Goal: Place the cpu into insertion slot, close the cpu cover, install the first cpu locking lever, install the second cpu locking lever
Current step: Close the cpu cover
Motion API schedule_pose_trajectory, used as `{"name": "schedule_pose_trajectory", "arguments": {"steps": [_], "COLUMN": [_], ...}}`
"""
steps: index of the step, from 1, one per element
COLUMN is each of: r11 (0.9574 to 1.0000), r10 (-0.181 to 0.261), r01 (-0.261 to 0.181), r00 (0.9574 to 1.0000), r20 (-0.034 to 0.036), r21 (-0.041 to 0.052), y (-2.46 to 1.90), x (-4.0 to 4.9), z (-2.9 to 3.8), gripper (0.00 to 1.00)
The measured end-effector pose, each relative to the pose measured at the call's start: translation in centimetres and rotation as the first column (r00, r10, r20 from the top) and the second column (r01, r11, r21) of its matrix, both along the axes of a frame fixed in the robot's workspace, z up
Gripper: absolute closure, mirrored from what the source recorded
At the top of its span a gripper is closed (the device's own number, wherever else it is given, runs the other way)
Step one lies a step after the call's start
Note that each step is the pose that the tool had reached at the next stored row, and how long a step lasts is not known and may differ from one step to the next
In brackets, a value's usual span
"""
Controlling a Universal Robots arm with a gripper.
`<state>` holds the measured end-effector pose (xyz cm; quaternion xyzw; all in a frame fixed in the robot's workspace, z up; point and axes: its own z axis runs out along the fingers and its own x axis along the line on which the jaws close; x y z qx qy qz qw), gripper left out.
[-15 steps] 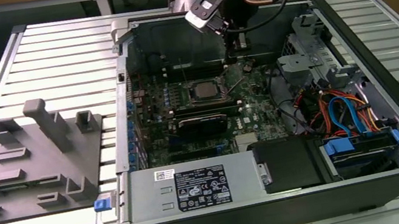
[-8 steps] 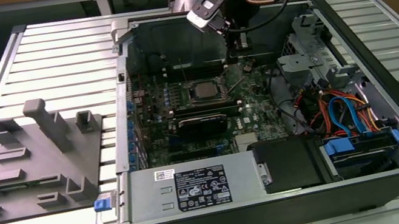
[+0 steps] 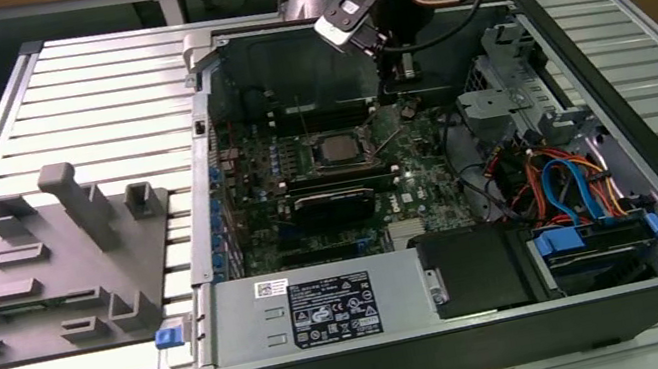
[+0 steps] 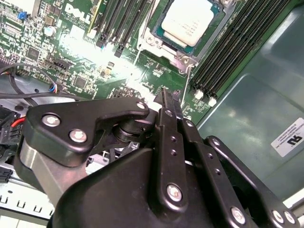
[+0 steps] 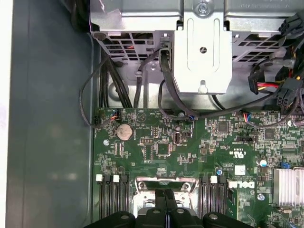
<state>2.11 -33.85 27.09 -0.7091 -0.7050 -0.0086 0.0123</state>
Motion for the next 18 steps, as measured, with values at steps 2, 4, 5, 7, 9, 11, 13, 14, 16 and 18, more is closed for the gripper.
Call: {"name": "schedule_pose_trajectory", "arguments": {"steps": [2,4,5,7,9,11,13,14,16,18], "r11": [1.0000,1.0000,1.0000,1.0000,1.0000,1.0000,1.0000,1.0000,1.0000,1.0000], "r10": [0.000,0.000,0.000,0.000,0.000,0.000,0.000,0.000,0.000,0.000], "r01": [0.000,0.000,0.000,0.000,0.000,0.000,0.000,0.000,0.000,0.000], "r00": [1.0000,1.0000,1.0000,1.0000,1.0000,1.0000,1.0000,1.0000,1.0000,1.0000], "r20": [0.0000,0.0000,0.0000,0.0000,0.0000,0.0000,0.0000,0.0000,0.0000,0.0000], "r21": [0.0000,-0.0001,-0.0001,-0.0001,-0.0001,-0.0001,-0.0001,-0.0001,0.0000,-0.0001], "y": [0.00,0.00,0.00,0.00,0.00,0.00,0.00,0.00,0.00,0.00], "x": [0.18,0.34,0.42,0.60,0.77,0.95,1.19,1.30,1.42,1.51], "z": [0.00,0.00,0.00,0.00,0.00,0.00,0.00,0.00,0.00,0.00], "gripper": [0.89,0.89,0.89,0.89,0.89,0.89,0.89,0.89,0.89,0.89]}}
